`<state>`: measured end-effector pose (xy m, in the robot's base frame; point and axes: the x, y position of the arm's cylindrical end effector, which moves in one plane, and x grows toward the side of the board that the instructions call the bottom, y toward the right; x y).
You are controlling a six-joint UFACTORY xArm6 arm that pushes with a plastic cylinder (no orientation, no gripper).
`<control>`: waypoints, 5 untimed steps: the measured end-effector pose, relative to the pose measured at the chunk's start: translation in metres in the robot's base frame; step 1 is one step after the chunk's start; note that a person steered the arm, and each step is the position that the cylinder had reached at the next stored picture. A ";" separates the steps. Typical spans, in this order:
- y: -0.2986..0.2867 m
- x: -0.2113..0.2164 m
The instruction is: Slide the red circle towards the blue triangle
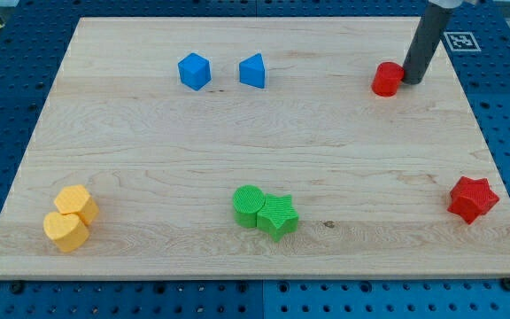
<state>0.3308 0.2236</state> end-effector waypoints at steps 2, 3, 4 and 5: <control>0.007 0.018; 0.007 0.019; -0.003 0.019; -0.026 0.019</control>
